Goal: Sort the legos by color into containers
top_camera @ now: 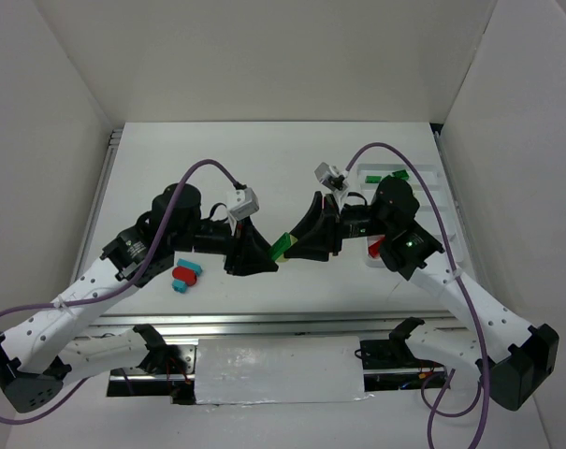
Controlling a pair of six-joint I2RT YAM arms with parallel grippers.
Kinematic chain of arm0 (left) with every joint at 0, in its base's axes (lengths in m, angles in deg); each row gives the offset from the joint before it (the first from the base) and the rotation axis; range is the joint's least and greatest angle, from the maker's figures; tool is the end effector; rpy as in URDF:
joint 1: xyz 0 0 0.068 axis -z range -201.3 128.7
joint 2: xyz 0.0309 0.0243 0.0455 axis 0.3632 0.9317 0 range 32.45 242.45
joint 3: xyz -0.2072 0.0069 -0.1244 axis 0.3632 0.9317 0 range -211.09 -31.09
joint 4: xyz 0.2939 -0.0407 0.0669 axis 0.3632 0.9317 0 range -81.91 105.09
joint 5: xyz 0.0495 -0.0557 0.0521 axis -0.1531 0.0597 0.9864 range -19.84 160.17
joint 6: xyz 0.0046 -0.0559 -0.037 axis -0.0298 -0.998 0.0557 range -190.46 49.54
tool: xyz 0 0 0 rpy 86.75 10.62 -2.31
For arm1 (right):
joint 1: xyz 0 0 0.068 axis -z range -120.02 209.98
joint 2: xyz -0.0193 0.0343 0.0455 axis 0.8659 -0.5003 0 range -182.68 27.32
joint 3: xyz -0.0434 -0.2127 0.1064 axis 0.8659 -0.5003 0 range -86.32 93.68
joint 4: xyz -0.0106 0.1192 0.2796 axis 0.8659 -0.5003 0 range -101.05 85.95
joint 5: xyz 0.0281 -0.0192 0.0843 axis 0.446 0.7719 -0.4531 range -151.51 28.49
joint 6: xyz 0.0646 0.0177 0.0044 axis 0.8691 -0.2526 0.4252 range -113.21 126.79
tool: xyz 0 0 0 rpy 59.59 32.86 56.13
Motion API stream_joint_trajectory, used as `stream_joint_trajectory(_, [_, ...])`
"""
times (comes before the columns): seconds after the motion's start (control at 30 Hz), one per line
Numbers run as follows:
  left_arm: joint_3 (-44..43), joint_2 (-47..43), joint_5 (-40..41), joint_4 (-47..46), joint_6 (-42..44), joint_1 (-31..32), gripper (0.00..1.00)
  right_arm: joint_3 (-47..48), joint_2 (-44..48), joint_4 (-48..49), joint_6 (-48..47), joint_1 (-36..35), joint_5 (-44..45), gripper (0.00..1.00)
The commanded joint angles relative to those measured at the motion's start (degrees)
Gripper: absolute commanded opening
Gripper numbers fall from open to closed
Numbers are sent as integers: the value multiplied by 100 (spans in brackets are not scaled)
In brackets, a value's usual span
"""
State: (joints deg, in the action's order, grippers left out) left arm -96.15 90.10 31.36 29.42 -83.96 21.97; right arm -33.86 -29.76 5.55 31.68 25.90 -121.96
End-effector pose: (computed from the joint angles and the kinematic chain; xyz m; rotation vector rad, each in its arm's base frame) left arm 0.1868 -0.2220 0.3783 0.9891 1.6934 -1.2891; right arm 0.2126 0.2000 0.3533 -1.0605 1.4054 1.5514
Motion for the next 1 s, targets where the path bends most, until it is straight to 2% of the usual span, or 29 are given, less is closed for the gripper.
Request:
stream_joint_trajectory(0.0, [-262,-122,91,-102,58,15,0,413,-57,-624,-676,51,-336,0])
stream_joint_trajectory(0.27, [-341,-316,558,-76,-47,-37,0,528,-163,-2145,-2100,86,-1048,0])
stream_joint_trajectory(0.43, [-359,-307,690,-84,-92,-143,0,466,-163,-2418,-2285,113,-873,0])
stream_joint_trajectory(0.5, [-376,-298,917,-41,-144,-187,0,501,-190,-2551,-2260,156,-375,0])
stream_joint_trajectory(0.53, [-402,-289,1319,-6,-205,-213,0,388,-172,-2351,-1938,270,377,0])
stream_joint_trajectory(0.6, [-508,-193,1970,239,-381,-266,0,230,-163,-2096,-1480,551,1346,0])
stream_joint_trajectory(0.63, [-638,-123,2496,406,-417,-318,0,177,-276,-2042,-1138,874,2178,0])
stream_joint_trajectory(0.7, [-710,35,2938,792,-513,-380,0,220,-487,-2164,-533,1341,2921,0])
stream_joint_trajectory(0.73, [-736,80,3114,908,-522,-389,0,281,-819,-2287,-241,1604,3560,0])
stream_joint_trajectory(0.77, [-728,115,3481,1013,-522,-380,0,316,-1005,-2375,14,2251,3783,0])
stream_joint_trajectory(0.8, [-702,124,3668,1145,-557,-389,0,352,-1198,-2419,251,2588,3881,0])
stream_joint_trajectory(0.9, [-509,115,3854,1330,-505,-407,0,588,-2137,-2463,903,3713,4171,0])
stream_joint_trajectory(0.97, [-394,19,3846,1357,-470,-407,0,869,-2456,-2639,1009,4048,4993,0])
